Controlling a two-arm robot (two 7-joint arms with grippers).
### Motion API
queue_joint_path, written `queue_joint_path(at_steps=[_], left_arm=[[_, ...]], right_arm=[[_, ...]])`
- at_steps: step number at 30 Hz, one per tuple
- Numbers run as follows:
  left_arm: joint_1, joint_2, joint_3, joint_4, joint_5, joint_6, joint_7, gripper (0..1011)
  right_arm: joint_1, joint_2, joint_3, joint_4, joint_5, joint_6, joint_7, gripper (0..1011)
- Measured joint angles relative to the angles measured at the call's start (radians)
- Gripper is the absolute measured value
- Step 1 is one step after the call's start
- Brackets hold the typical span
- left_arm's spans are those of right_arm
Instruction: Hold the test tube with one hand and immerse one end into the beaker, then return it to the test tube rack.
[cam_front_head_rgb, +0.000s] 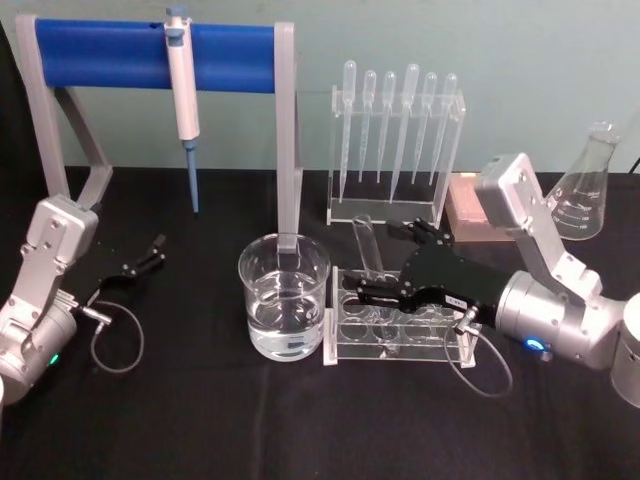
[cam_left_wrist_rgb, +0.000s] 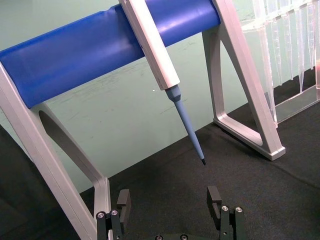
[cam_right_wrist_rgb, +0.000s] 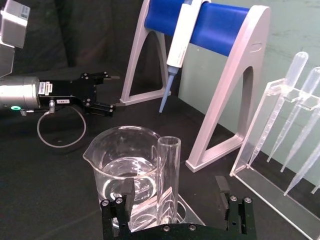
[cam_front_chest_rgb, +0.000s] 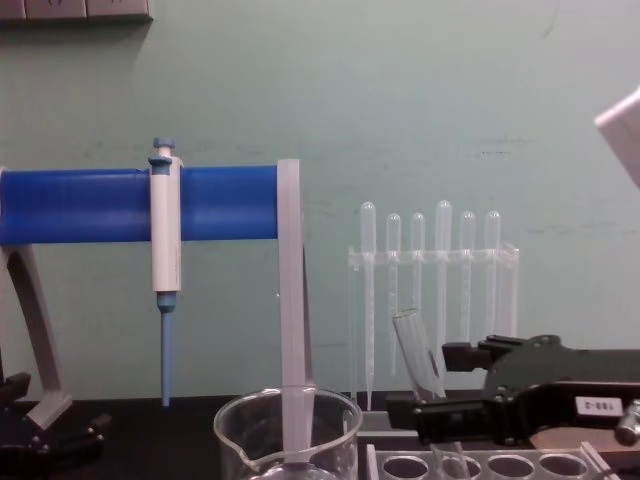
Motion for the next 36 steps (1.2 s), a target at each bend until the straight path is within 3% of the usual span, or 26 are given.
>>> queue_joint_path(at_steps=[4,8,22,23,24,31,36], left_arm=[[0.000,0.000,0.000,0.000,0.000,0.000,0.000,1000],[0.000,0.000,0.000,0.000,0.000,0.000,0.000,1000],[0.000,0.000,0.000,0.000,0.000,0.000,0.000,1000],[0.000,0.000,0.000,0.000,0.000,0.000,0.000,1000],[0.000,0.000,0.000,0.000,0.000,0.000,0.000,1000],[0.000,0.000,0.000,0.000,0.000,0.000,0.000,1000],[0.000,0.000,0.000,0.000,0.000,0.000,0.000,1000]], right_arm=[[0.021,-0.011,-0.007,0.016,-0.014,0.018,0.012,994],[0.032,-0.019,-0.011,0.024,-0.028,0.030,0.014,918],[0.051,-0.029,-0.017,0.031,-0.054,0.062,0.031,512],[0.050,-0.030,-0.017,0.031,-0.054,0.062,0.032,431],[0.050,-0.030,-0.017,0.031,-0.054,0.062,0.032,431],[0.021,-0.033,0.008,0.006,-0.026,0.041,0.032,228],[-0.024,-0.032,0.052,-0.037,0.018,0.006,0.012,227]])
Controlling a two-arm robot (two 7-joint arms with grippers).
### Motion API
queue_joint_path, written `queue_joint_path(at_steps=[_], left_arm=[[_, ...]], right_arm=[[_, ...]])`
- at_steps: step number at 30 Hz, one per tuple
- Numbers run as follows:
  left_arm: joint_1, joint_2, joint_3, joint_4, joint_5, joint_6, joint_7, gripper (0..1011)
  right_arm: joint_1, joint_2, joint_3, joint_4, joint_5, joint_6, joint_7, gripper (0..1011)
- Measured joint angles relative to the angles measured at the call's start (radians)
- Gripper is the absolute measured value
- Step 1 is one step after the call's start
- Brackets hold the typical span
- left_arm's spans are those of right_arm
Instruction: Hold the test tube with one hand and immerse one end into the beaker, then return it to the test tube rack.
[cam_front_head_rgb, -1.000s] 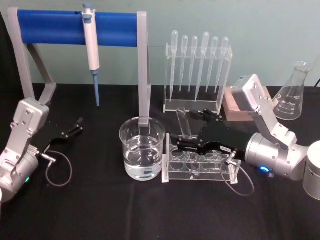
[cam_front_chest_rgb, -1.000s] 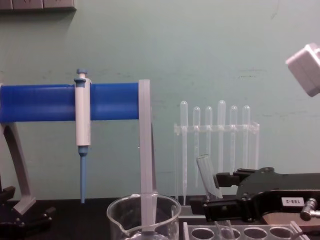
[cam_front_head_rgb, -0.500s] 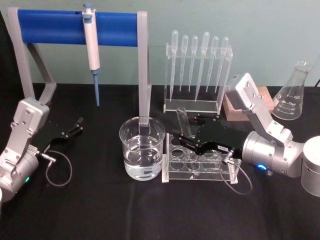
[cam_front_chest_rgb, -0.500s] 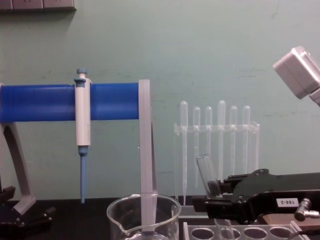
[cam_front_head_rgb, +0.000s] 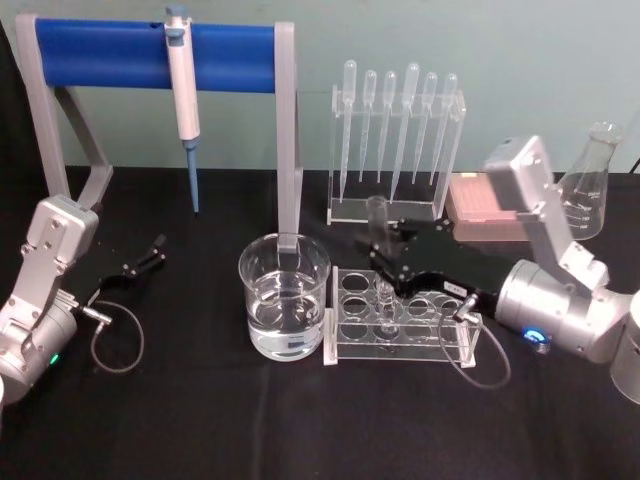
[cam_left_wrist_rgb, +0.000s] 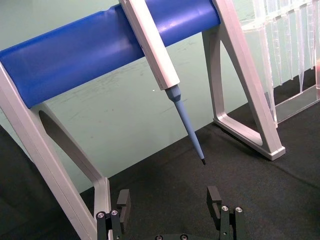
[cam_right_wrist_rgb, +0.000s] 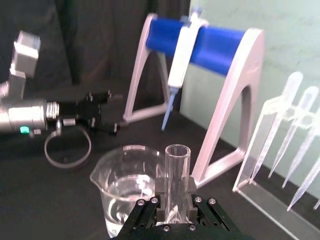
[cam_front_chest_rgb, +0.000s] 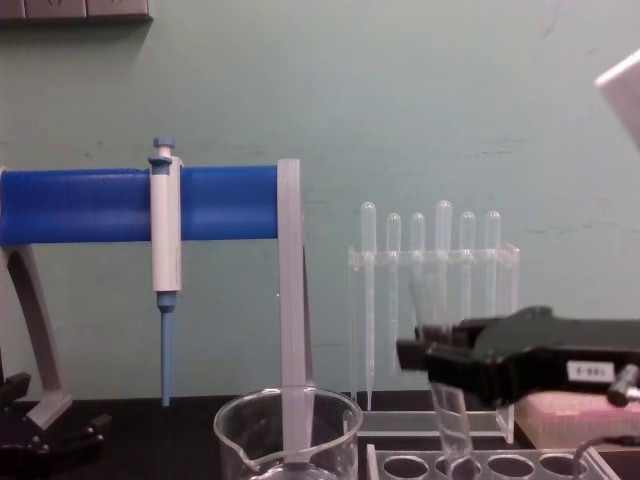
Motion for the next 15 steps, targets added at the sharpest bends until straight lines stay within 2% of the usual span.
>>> queue_joint_path(at_steps=[8,15], left_arm=[[0.000,0.000,0.000,0.000,0.000,0.000,0.000,1000],[0.000,0.000,0.000,0.000,0.000,0.000,0.000,1000]], right_arm=[[-0.066,0.005,0.070,-0.076,0.063,-0.057,-0.038,227],[-0.082,0.011,0.097,-0.119,0.079,-0.071,-0.058,227]])
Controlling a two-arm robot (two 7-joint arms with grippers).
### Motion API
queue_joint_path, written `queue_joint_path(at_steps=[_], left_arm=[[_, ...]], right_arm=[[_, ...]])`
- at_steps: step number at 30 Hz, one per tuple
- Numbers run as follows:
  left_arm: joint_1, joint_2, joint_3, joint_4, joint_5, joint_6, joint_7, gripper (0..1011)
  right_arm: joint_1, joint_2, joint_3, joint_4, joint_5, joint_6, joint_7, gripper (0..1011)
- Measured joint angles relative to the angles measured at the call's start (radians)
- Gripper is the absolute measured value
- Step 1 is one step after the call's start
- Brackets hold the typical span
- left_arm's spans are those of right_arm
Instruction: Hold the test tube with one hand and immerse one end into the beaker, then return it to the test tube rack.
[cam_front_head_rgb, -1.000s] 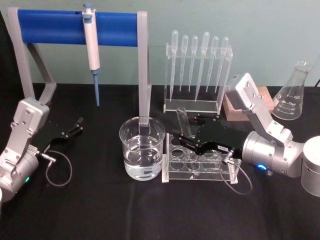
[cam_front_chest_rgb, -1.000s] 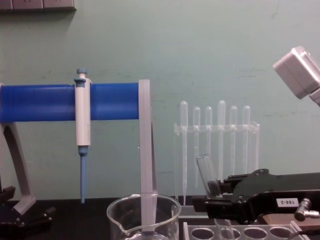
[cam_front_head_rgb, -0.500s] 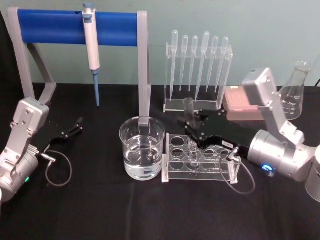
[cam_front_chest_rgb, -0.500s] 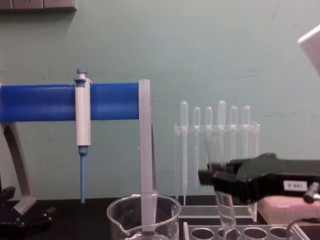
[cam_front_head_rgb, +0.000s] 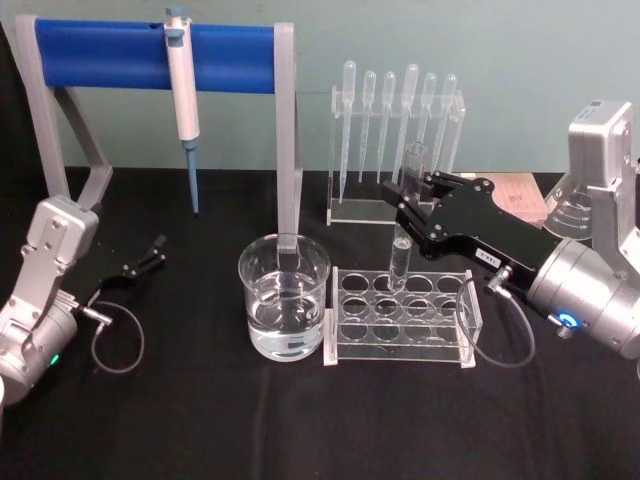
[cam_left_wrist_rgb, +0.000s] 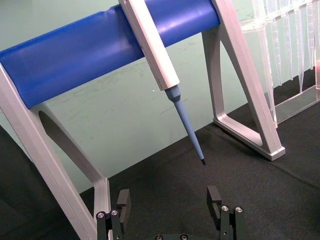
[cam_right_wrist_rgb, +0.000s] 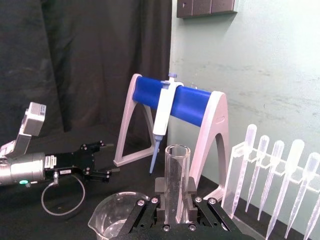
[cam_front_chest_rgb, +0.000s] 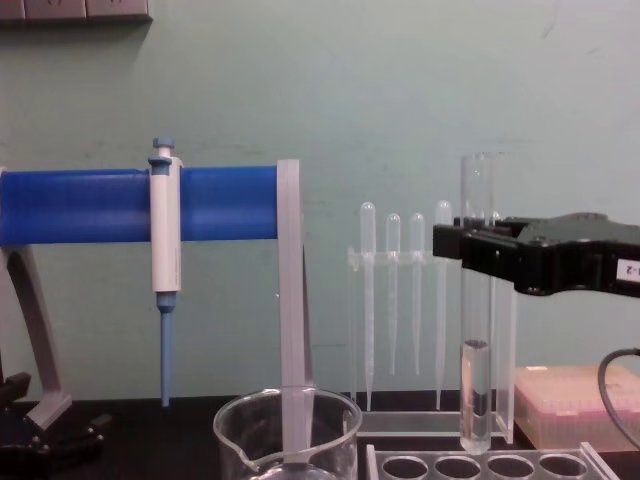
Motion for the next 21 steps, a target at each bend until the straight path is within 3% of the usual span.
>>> queue_joint_path(at_steps=[21], left_arm=[[0.000,0.000,0.000,0.000,0.000,0.000,0.000,1000]], right_arm=[[0.002,0.000,-0.002,0.000,-0.001,0.000,-0.001,227]])
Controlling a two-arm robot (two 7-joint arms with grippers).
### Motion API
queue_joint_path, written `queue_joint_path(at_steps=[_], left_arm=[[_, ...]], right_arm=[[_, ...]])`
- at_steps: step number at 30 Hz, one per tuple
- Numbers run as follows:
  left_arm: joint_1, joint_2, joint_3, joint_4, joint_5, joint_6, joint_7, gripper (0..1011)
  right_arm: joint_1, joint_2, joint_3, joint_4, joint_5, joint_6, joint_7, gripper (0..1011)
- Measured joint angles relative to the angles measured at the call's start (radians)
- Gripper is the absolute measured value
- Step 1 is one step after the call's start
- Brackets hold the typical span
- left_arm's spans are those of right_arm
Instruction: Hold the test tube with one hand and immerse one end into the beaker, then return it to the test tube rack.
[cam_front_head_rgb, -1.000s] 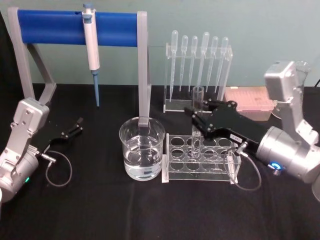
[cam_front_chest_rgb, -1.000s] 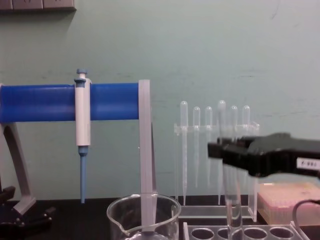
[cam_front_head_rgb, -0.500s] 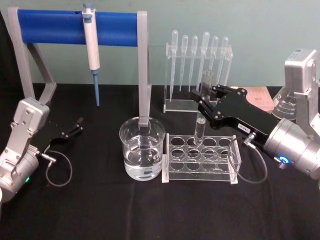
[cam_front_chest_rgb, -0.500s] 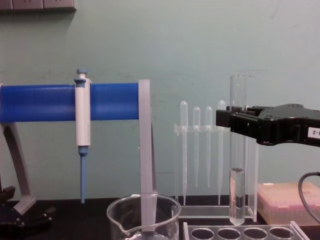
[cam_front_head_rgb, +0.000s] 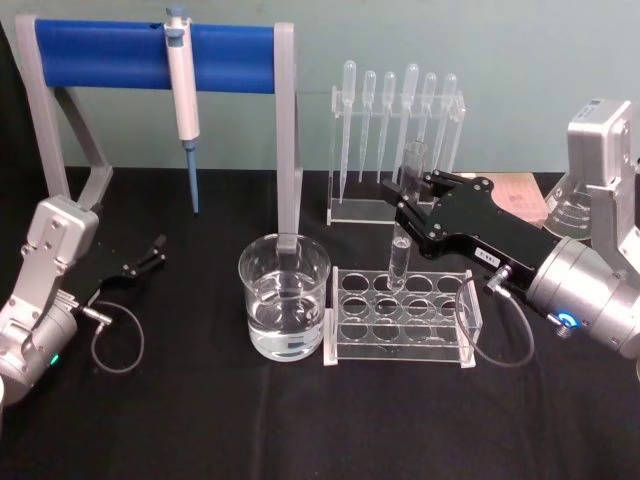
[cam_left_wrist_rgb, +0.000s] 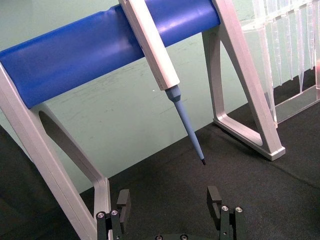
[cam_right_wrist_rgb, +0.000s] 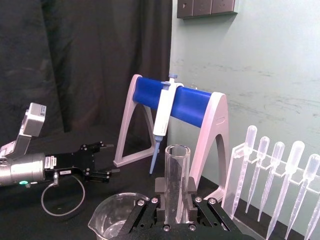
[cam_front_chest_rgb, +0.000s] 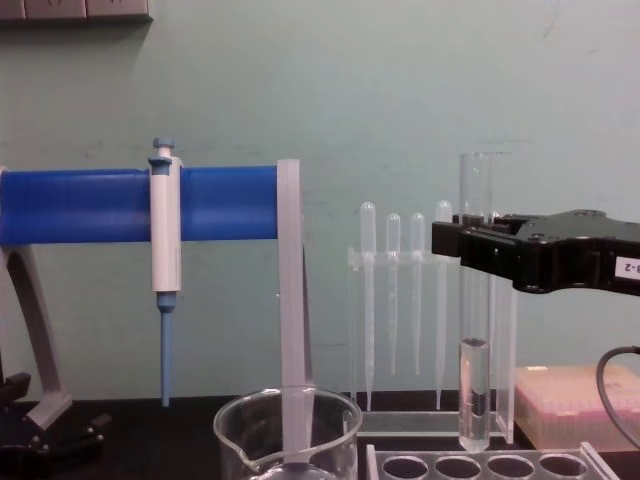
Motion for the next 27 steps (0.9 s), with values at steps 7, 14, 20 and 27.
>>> queue_joint_path(at_steps=[7,14,20,27], left_arm=[[0.000,0.000,0.000,0.000,0.000,0.000,0.000,1000],[0.000,0.000,0.000,0.000,0.000,0.000,0.000,1000],[0.000,0.000,0.000,0.000,0.000,0.000,0.000,1000],[0.000,0.000,0.000,0.000,0.000,0.000,0.000,1000]], right_arm=[[0.000,0.000,0.000,0.001,0.000,0.000,0.000,227],[0.000,0.000,0.000,0.002,-0.001,0.001,0.000,227],[0.000,0.000,0.000,0.002,-0.001,0.001,0.000,227],[0.000,0.000,0.000,0.002,-0.001,0.002,0.001,227]])
